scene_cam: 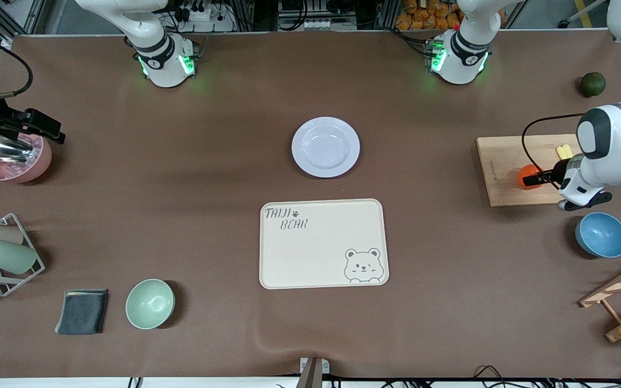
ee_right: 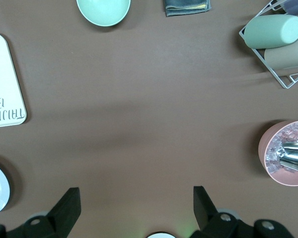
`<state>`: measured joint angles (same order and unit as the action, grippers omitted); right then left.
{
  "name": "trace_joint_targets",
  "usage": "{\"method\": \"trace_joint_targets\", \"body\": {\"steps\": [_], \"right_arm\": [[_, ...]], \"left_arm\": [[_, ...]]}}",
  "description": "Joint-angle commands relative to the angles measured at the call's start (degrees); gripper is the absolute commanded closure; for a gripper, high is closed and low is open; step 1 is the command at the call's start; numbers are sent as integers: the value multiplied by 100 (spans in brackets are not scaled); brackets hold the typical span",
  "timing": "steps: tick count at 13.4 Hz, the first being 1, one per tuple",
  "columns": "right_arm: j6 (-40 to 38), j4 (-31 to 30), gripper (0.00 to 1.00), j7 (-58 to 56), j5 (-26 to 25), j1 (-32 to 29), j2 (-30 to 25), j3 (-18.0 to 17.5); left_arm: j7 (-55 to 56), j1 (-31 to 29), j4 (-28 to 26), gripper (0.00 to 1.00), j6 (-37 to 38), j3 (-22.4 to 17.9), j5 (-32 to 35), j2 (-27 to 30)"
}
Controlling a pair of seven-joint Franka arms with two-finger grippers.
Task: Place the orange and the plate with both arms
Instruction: 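Close the left gripper on the orange and lift it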
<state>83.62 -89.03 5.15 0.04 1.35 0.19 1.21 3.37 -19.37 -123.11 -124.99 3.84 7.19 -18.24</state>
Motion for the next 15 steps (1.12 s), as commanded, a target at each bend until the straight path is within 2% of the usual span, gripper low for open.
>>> {"method": "trace_joint_targets", "body": {"steps": [1,5,6,7,9,10,11,12,15], "right_arm": [[-74,26,0,12,67,-3,-54,-7],[-47,8,0,12,67,15,-36,-24],[-38,8,0,21,67,58,-28,-15],[-38,8,0,21,67,85,-10,-15],[-30,-1,0,30,67,94,-10,-15],[-30,-1,0,30,67,103,-1,-24],[-21,-1,0,30,67,111,-1,-24],[-21,-1,0,38,67,146,-1,-15],[-12,-18,0,47,67,199,25,-24]], "left_arm": [[-47,-49,-29,0,-149,47,160,-91],[-47,-75,-29,0,-403,47,169,-303],[-47,-76,-29,8,-404,47,169,-303],[-47,-76,-29,21,-404,47,177,-312],[-73,-58,-29,64,-386,56,195,-303],[-239,-58,-12,82,-386,73,204,-294],[-423,-41,41,94,-369,91,204,-259],[-521,12,111,98,-290,143,204,-181],[-872,30,672,99,245,687,117,13]]}}
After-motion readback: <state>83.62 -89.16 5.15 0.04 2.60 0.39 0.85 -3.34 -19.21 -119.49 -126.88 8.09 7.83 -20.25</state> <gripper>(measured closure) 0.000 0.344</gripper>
